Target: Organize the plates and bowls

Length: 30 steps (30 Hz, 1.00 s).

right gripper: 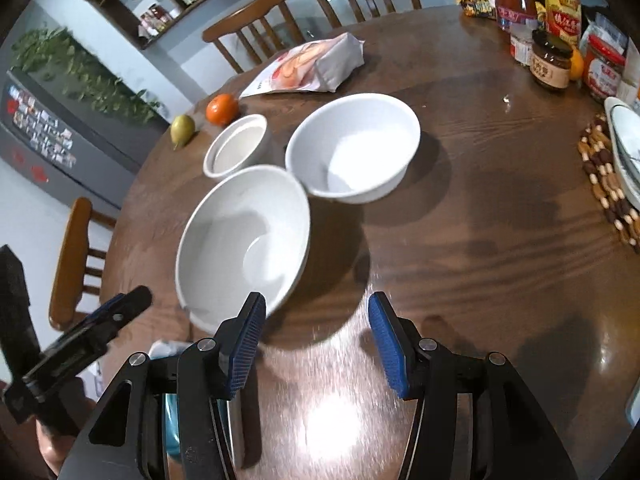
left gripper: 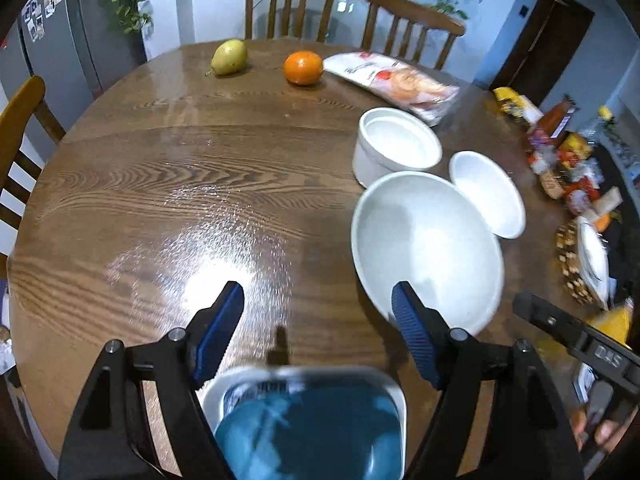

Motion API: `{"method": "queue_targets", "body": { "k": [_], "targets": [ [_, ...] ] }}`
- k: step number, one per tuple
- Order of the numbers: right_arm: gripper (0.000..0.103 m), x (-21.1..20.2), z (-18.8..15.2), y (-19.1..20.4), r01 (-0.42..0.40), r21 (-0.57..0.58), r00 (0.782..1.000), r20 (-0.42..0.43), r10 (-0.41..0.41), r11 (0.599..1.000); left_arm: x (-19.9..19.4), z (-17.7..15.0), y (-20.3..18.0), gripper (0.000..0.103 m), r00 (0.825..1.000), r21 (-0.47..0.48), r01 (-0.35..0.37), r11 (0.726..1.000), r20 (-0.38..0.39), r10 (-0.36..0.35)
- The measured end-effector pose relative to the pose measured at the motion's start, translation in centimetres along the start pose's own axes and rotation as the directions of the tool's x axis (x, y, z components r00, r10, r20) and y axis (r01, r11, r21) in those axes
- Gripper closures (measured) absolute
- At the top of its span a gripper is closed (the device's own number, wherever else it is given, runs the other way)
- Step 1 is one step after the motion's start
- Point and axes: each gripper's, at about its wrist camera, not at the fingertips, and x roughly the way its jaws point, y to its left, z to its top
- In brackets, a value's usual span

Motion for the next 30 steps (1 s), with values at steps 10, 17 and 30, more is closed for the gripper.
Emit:
{"method": "queue_targets", "body": {
  "k": [10, 17, 30],
  "targets": [
    [0.057, 4.3, 2.1, 0.3, 0.001, -0.027, 0.997, -0.072, -0.003, 1.000, 4.0, 1.2, -1.3, 0.061, 0.996, 0.039, -0.009, 0.999, -0.088, 0.012],
    [0.089, 4.6, 2.3, 1.0, -0.027, -0.070, 0.997, -0.080, 0.021, 0.997, 4.6, 1.3, -2.7, 0.092, 0.995, 0.098, 0.019, 0.995, -0.097, -0.009],
    [0.089, 0.6, 0.7, 0.4, -0.043, -0.063, 0.999, -0.030, 0.041, 0.997, 0.5, -0.4, -5.9, 0.091, 1.000, 0.215, -0.024, 0.976, 0.017, 0.020]
  ]
}}
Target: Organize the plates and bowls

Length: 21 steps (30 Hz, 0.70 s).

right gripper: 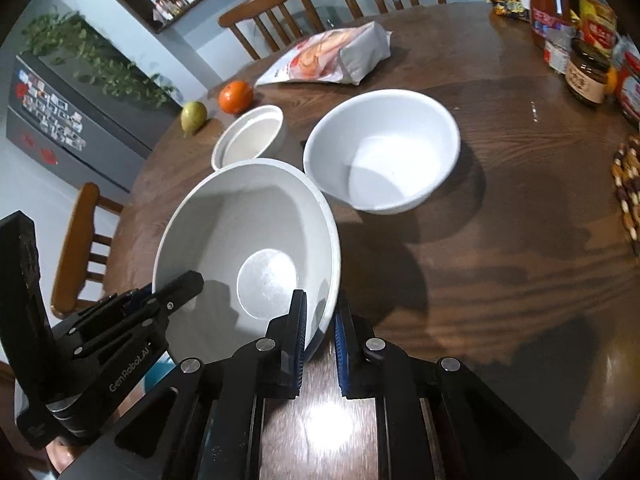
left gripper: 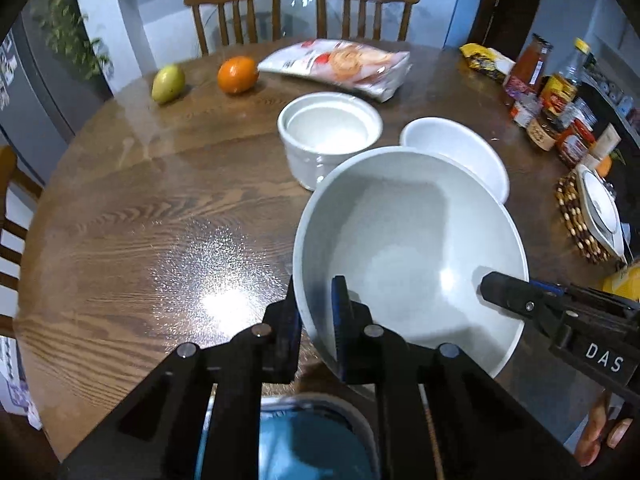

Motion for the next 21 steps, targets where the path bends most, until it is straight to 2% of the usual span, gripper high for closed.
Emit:
{"method": "queue_targets", "body": {
  "k": [7, 14, 21],
  "targets": [
    [0.089, -3.1, -2.4, -1.0, -0.004, 0.025, 1.000, 0.014, 0.004, 1.000, -2.0, -1.4, -2.7, 0.092, 0.999, 0.053, 0.012, 0.999, 0.032, -0.014],
    [0.088, -4.2, -4.9, -2.7, 0.025, 0.070, 1.000, -0.012, -0.024, 0.997, -1.4, -2.8, -5.0, 0.092, 0.999, 0.087, 0.037, 0.996, -0.006, -0.037],
    [0.088, -3.9, -6.2, -3.9, 0.062, 0.081, 0.997, -0.050, -0.058, 0.995, -0.5, -4.0, -6.6, 0.090, 0.999, 0.108, 0.035, 0.994, -0.040, -0.030]
  ]
}}
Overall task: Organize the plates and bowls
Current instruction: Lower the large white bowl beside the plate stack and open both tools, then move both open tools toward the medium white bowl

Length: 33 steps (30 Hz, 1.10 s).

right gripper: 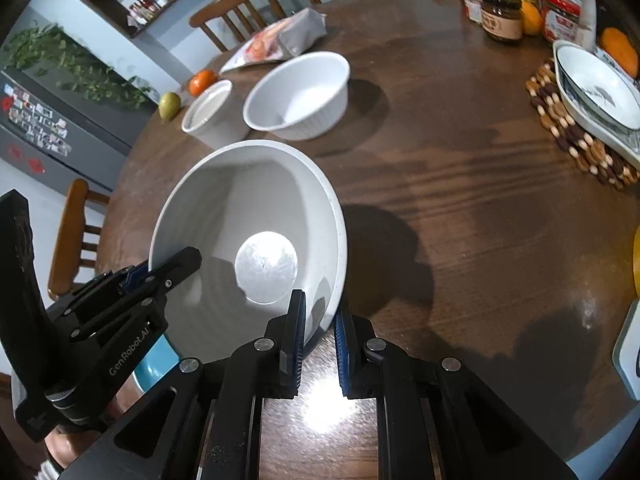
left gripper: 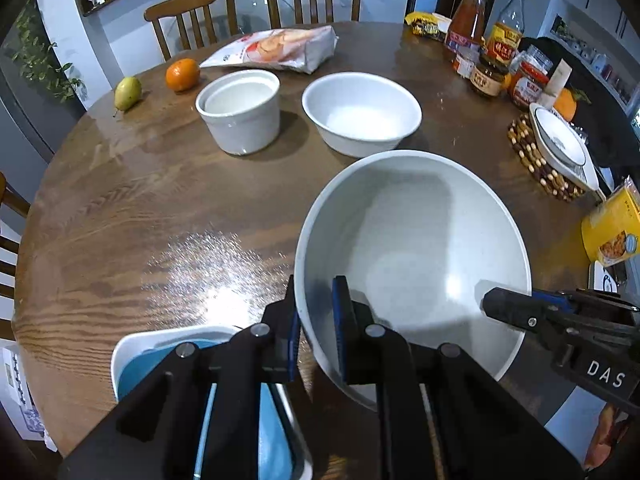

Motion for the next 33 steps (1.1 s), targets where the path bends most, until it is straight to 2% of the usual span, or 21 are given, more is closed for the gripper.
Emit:
{"method": "queue_targets", "body": {
  "k": [12, 14, 16, 18, 20, 24, 33],
  "targets": [
    [0.088, 0.3, -0.5, -0.7, 0.041, -0.012, 0.999, -0.012, -0.041, 0.999, 1.2, -0.5, -0.8, 0.087, 0.999, 0.002, -0.017, 1.000, -0.034, 0.017],
    [0.086, 0.2, -0.4, -0.6, 0.052, -0.019, 0.999, -0.010, -0.052, 0.998, 0.9, -0.4, -0.7, 0.080, 0.999, -0.001, -0.026, 1.000, -0.021, 0.026],
    [0.079, -0.2, -0.3, -0.6, 0.066, -0.024, 0.998, 0.003, -0.066, 0.998, 0.5, -0.2, -0.6, 0.060, 1.000, -0.010, -0.028, 1.000, -0.007, 0.028],
    [0.068, -0.7, -0.2, -0.7, 0.068, -0.025, 0.998, 0.020, -0.068, 0.997, -0.2, -0.1, -0.4, 0.054, 0.999, -0.020, -0.037, 0.999, 0.018, 0.037],
    [0.065, -1.4, 0.0, -0.8, 0.057, -0.023, 0.997, 0.047, -0.055, 0.998, -1.0, 0.1, -0.2, 0.052, 0.998, -0.025, -0.052, 0.998, 0.043, 0.053],
    [0.064, -2.8, 0.3, -0.8, 0.017, -0.025, 0.994, 0.105, -0.014, 1.000, -2.8, 0.4, 0.0, 0.028, 0.988, -0.037, -0.088, 0.995, 0.123, 0.092],
    [0.063, -5.0, 1.0, 0.2, -0.016, -0.048, 0.984, 0.175, 0.024, 0.999, -5.6, 1.3, -0.2, 0.019, 0.963, -0.028, -0.136, 0.990, 0.231, 0.139]
  ]
}}
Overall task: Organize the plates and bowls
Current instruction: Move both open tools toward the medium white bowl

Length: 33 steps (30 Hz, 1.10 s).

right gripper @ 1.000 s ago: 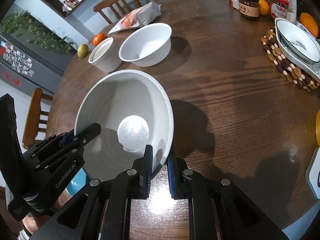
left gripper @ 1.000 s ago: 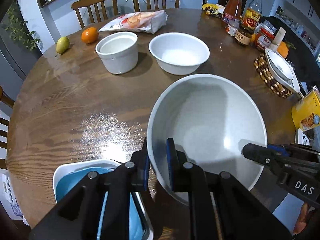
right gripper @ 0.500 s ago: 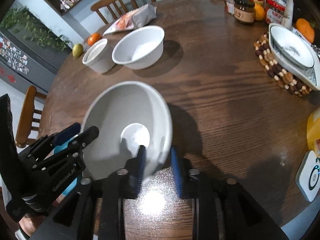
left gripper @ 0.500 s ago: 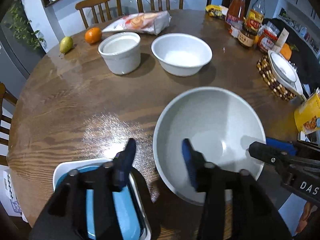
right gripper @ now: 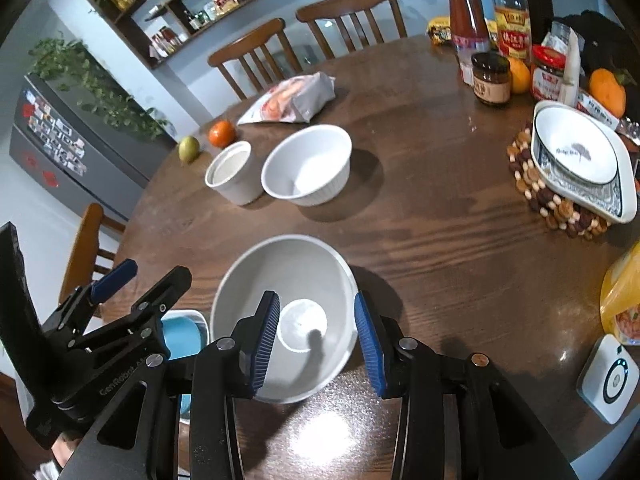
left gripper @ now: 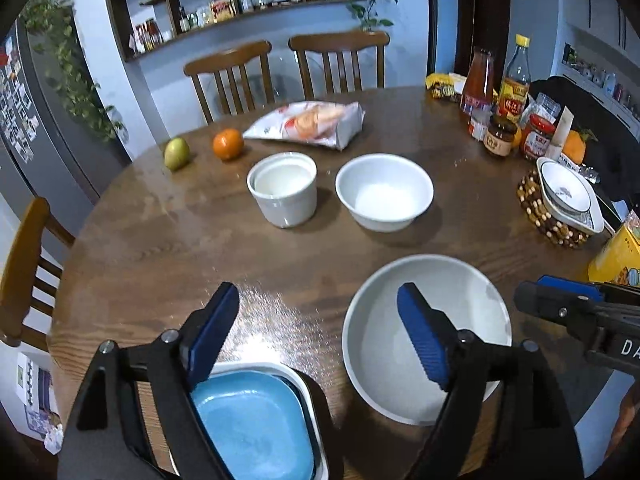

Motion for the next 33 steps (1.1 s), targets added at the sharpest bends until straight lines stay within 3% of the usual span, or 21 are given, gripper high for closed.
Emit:
{"method": "queue_targets", "body": {
  "k": [4, 6, 9, 17, 21, 28, 33],
  "targets": [
    [0.062, -0.5, 0.8, 0.1, -0.016, 0.000, 1.000, 0.018, 0.016, 1.000, -0.3, 0.7, -0.1, 0.010, 1.000, 0.004, -0.007, 1.000, 0.016, 0.007],
    [0.047, -0.8, 1.2, 0.2, -0.014, -0.005, 0.999, 0.029, 0.014, 1.000, -0.4, 1.2, -0.2, 0.005, 1.000, 0.009, -0.008, 1.000, 0.025, 0.008],
    [0.034, -1.2, 1.9, 0.4, 0.006, -0.020, 0.999, 0.050, -0.005, 1.000, -0.5, 1.7, -0.2, 0.002, 1.000, 0.012, -0.001, 1.000, 0.029, 0.001],
    [0.034, -1.4, 4.6, 0.1, 0.057, -0.033, 0.996, 0.069, -0.054, 0.998, 1.4, 4.1, 1.7, 0.001, 0.998, -0.071, 0.049, 0.996, -0.031, -0.051],
    [0.034, -0.8, 6.5, -0.3, 0.086, -0.045, 0.994, 0.067, -0.083, 0.995, 4.1, 5.7, 3.9, 0.001, 0.987, -0.208, 0.103, 0.973, -0.099, -0.125],
    [0.034, 1.8, 9.9, -0.6, 0.086, -0.068, 0.996, 0.022, -0.084, 0.994, 7.5, 7.8, 6.6, 0.002, 0.976, -0.339, 0.101, 0.935, -0.147, -0.159],
    [0.034, 5.4, 11.5, -0.8, 0.066, -0.070, 0.997, -0.040, -0.069, 0.995, 9.6, 7.6, 5.8, 0.003, 0.962, -0.345, 0.115, 0.932, -0.194, -0.190]
  ]
}}
